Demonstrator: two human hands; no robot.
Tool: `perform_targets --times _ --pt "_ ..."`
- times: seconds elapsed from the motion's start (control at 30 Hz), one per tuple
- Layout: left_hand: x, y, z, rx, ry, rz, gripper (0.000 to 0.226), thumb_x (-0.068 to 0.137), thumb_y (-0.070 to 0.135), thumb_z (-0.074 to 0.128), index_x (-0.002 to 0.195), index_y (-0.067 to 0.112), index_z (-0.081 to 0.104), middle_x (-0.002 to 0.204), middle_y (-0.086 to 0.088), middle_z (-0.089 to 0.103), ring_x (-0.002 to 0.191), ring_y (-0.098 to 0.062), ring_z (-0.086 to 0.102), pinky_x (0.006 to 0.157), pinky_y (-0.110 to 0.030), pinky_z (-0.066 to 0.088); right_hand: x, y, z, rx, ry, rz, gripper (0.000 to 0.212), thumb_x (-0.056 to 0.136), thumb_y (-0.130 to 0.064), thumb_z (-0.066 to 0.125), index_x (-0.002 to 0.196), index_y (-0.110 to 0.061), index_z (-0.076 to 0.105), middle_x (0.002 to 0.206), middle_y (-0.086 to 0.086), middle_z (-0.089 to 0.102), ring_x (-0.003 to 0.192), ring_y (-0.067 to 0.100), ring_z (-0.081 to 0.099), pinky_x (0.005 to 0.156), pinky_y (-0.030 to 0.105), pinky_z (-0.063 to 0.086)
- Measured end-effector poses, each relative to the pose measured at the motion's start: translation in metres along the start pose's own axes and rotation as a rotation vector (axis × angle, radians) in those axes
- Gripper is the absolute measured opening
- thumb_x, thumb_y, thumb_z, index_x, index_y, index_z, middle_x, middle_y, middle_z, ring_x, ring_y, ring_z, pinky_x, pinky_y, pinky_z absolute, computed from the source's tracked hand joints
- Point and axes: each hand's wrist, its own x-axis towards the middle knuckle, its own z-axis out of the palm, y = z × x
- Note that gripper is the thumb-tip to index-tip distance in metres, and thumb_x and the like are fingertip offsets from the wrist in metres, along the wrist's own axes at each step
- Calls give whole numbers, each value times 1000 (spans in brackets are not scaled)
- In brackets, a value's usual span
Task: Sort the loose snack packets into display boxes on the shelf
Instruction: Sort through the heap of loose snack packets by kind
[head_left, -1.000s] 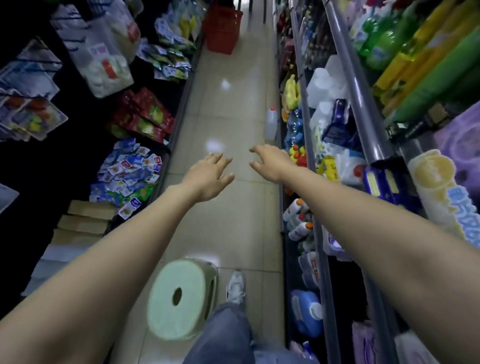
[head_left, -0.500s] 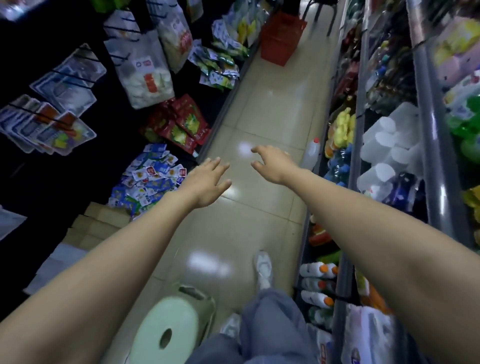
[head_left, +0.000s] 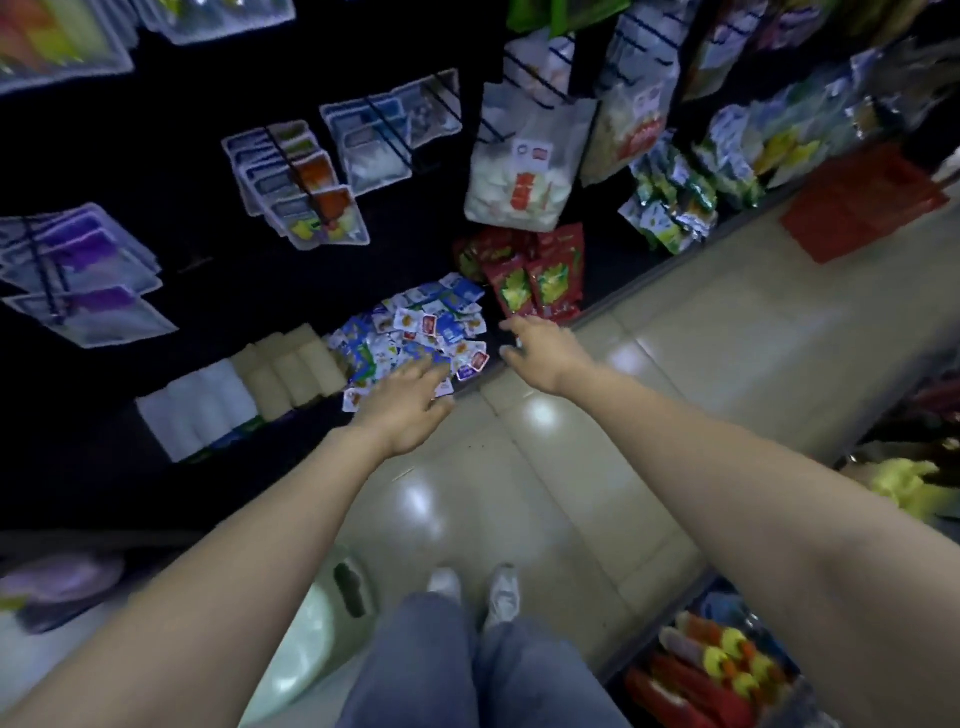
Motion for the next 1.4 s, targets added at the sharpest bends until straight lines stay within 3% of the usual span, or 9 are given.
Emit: perform_targets --times 0.37,0.53,0.73,0.87,1.03,1.17,1.4 --pt "69 -104 7 -113 17 -242 57 104 40 35 155 18 21 162 -11 14 150 -25 12 120 -35 13 156 -49 45 -78 -194 -233 48 103 -29 41 148 -15 34 147 14 42 131 31 43 102 40 37" --pt "120 -135 23 -144 -15 -275 57 105 38 34 155 19 18 163 -9 9 150 -25 8 118 -31 11 215 -43 76 -103 -263 -268 50 103 -31 40 150 -15 31 147 14 41 129 32 45 107 42 35" --pt "195 -172 59 -169 10 -343 57 104 37 38 155 19 20 163 -9 11 150 -23 10 120 -32 14 292 -23 120 -120 -297 -325 49 103 -30 39 150 -17 32 149 12 39 127 31 47 100 38 38" --pt "259 -201 95 -151 35 -392 58 103 38 39 155 19 20 163 -11 10 150 -24 10 119 -32 14 354 -2 168 -160 -290 -379 48 103 -30 39 149 -16 33 148 13 40 123 32 50 95 36 42" --pt "347 -257 161 -112 84 -450 60 104 41 36 156 20 16 163 -8 10 150 -23 9 119 -32 15 438 25 251 -186 -244 -431 48 103 -29 39 150 -18 33 151 12 38 130 32 45 102 36 37" --pt "409 -309 224 -92 118 -497 61 103 43 36 156 21 15 164 -8 7 150 -25 9 120 -37 17 502 47 326 -177 -210 -477 48 103 -33 41 148 -16 34 148 13 39 125 32 49 101 37 39" --pt "466 -365 295 -66 118 -506 62 104 42 35 157 25 9 164 -5 -4 151 -25 -2 122 -39 9 567 78 418 -212 -192 -569 56 102 -35 44 152 -16 28 156 11 29 138 30 34 109 37 34"
